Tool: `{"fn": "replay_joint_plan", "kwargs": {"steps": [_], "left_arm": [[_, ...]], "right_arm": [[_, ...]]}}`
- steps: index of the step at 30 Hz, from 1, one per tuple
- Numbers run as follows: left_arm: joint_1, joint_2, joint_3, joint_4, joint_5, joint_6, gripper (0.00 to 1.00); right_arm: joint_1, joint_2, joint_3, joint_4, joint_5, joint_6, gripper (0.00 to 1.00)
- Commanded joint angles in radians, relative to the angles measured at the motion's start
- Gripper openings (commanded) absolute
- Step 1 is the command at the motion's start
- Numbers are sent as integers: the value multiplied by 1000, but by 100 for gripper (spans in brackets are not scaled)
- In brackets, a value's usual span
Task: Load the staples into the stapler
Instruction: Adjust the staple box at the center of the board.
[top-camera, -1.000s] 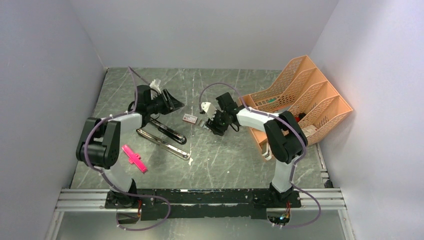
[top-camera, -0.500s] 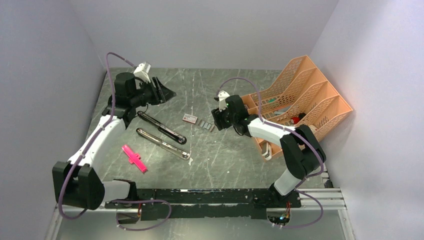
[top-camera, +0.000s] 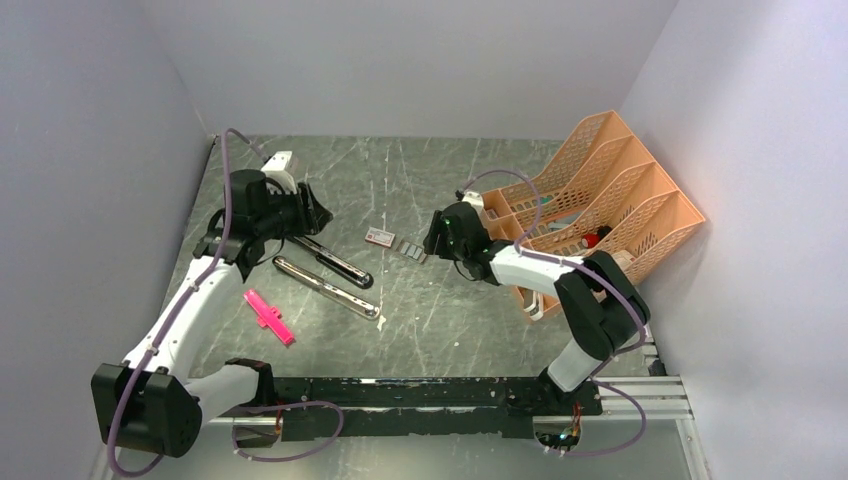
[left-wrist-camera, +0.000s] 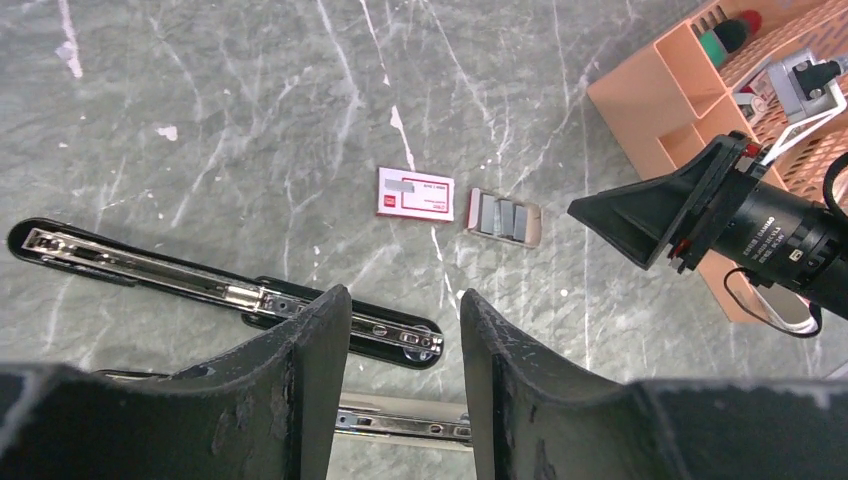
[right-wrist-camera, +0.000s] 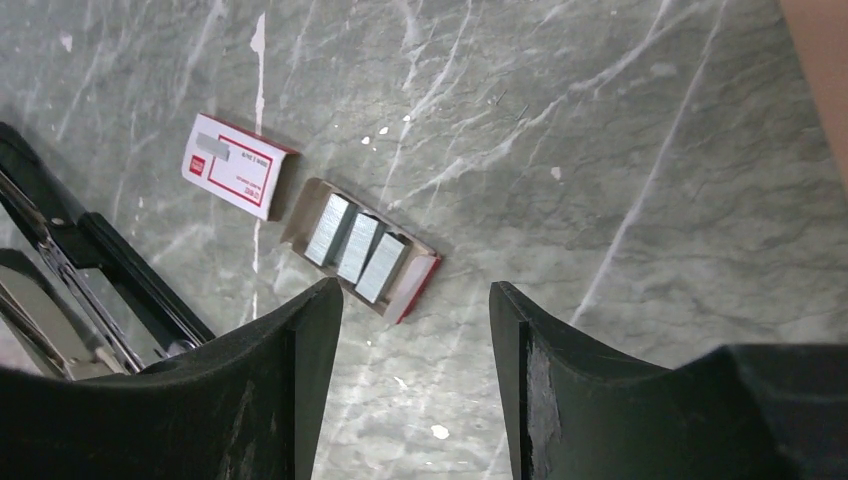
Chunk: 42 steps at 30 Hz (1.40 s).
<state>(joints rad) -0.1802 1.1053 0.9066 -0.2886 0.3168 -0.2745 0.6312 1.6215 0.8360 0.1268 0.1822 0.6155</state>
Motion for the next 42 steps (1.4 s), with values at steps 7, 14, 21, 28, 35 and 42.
{"fn": "replay_joint_plan", "kwargs": {"steps": [7, 14, 21, 28, 35, 42], "left_arm": [[21, -64, -16, -7, -59, 37, 49], [34, -67, -25, 1, -42, 35, 48], [41, -62, -29, 5, -31, 34, 48], [50, -56, -30, 10, -13, 31, 47], [53, -54, -31, 12, -2, 29, 47], [58, -55, -33, 15, 3, 28, 47]], "right_arm": [[22, 95, 70, -32, 60, 179, 59], [24, 132, 73, -18, -3, 179, 55], [25, 150, 79, -22, -29, 174, 51], [26, 173, 77, -14, -49, 172, 44], [26, 188, 75, -6, -54, 174, 43], [25, 176, 63, -12, -43, 172, 33]]}}
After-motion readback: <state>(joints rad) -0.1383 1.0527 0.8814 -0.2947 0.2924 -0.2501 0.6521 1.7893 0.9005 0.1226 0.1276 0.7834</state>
